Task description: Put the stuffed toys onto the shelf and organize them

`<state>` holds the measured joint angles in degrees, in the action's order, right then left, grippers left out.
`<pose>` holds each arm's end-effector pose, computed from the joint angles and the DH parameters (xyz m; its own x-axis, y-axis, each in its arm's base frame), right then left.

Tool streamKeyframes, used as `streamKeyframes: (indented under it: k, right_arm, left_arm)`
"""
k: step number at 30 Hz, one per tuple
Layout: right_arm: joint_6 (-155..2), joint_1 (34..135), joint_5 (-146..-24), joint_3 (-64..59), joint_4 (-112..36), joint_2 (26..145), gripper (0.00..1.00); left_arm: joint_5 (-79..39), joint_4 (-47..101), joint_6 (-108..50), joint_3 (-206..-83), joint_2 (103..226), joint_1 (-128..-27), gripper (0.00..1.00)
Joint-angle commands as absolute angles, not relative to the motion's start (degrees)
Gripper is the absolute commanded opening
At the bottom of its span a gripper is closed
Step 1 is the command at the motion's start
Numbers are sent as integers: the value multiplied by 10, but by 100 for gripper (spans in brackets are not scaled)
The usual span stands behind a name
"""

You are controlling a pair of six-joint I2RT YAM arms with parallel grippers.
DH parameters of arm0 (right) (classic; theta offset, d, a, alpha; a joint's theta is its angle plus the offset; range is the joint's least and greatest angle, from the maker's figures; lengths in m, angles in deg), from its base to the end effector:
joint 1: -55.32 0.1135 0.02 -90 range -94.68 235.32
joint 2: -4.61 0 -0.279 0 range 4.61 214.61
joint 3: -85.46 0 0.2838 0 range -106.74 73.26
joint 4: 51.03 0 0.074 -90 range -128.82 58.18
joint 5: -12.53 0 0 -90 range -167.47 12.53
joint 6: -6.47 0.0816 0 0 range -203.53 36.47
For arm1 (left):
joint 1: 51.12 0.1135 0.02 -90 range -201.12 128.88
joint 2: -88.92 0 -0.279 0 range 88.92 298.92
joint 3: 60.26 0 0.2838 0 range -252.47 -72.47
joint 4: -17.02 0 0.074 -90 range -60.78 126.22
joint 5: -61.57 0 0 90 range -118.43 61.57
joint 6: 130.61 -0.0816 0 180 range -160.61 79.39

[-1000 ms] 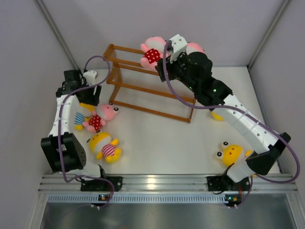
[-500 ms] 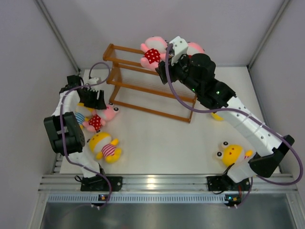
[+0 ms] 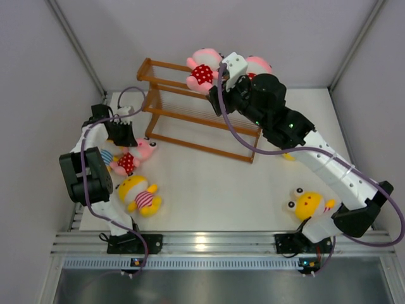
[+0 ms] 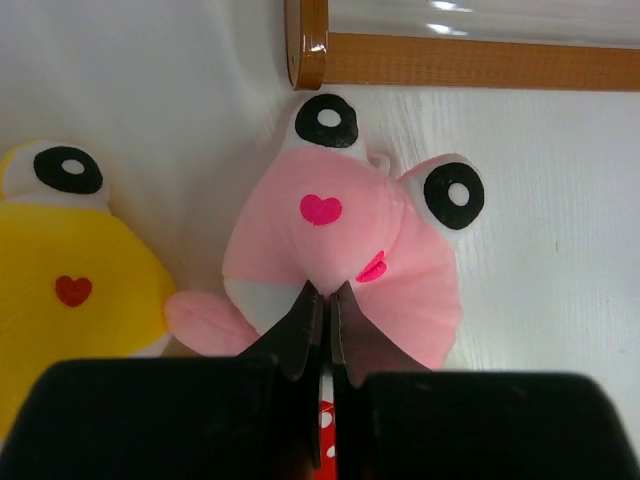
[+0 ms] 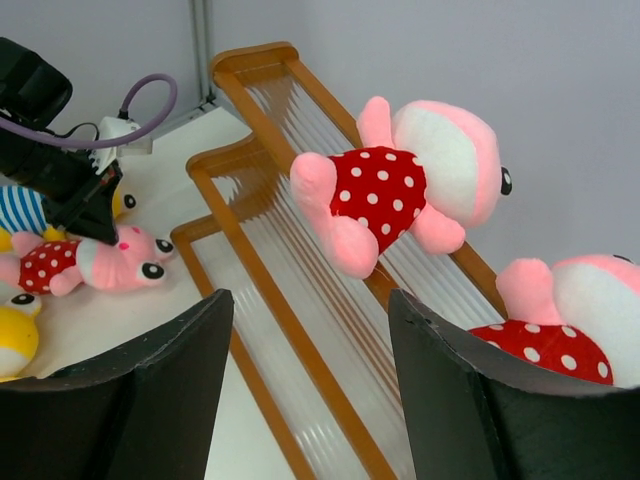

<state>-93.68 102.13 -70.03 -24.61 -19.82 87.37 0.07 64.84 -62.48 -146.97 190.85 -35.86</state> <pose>0.2757 0.2782 0.5099 0.0660 -0.1850 -0.9805 -0.6328 0.7520 -0.1845 0.4131 0.0723 0.1821 -0.8064 0.1193 -0.5792 0.2993 0.9270 -0.2258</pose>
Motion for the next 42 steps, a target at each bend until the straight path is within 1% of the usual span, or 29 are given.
streamKeyframes:
  k: [1,5,7,8,11,14,15,19,21,23,28,31,36,42]
  right_arm:
    - [-955,1039,-700,-256,-201,848,63]
    - [-1009,1073,-712,-254,-197,859,63]
    - [-1046,1110,-718,-242,-221,864,63]
    - [-1057,1124,-722,-217,-241,864,63]
    - [-1117,1185,-758,-149,-326,870,64]
    - [-1174,1239,-792,-94,-432,890,65]
    - [-1195,1259,-798,-88,-457,899,65]
    - [-1259,1306,-815,-94,-515,955,69]
    - [-1287,1321,-813,-104,-544,988,74]
    - [-1299,1327,-806,-120,-566,1020,75]
    - [-1337,1331,-778,-164,-567,1085,77]
    - [-1349,1330,-735,-226,-531,1129,78]
    - [-1325,1304,-723,-250,-511,1155,78]
    - [-1348,1290,-711,-253,-474,1168,78]
  left_arm:
    - [-10,636,-576,-1453,1859,-359,0]
    - [-31,636,-498,-1467,1746,-358,0]
    - [-35,643,-451,-1482,1708,-357,0]
    - [-33,648,-441,-1489,1675,-357,0]
    - [-29,682,-409,-1527,1636,-357,0]
    - [7,723,-362,-1570,1627,-354,0]
    - [39,729,-352,-1576,1627,-354,0]
    - [87,738,-287,-1597,1619,-353,0]
    - [97,739,-277,-1605,1613,-354,0]
    - [105,738,-267,-1614,1609,-354,0]
    - [116,741,-258,-1615,1601,-354,0]
    - [120,741,-256,-1612,1596,-354,0]
    - [123,741,-257,-1612,1591,-354,0]
    - [129,741,-252,-1615,1592,-354,0]
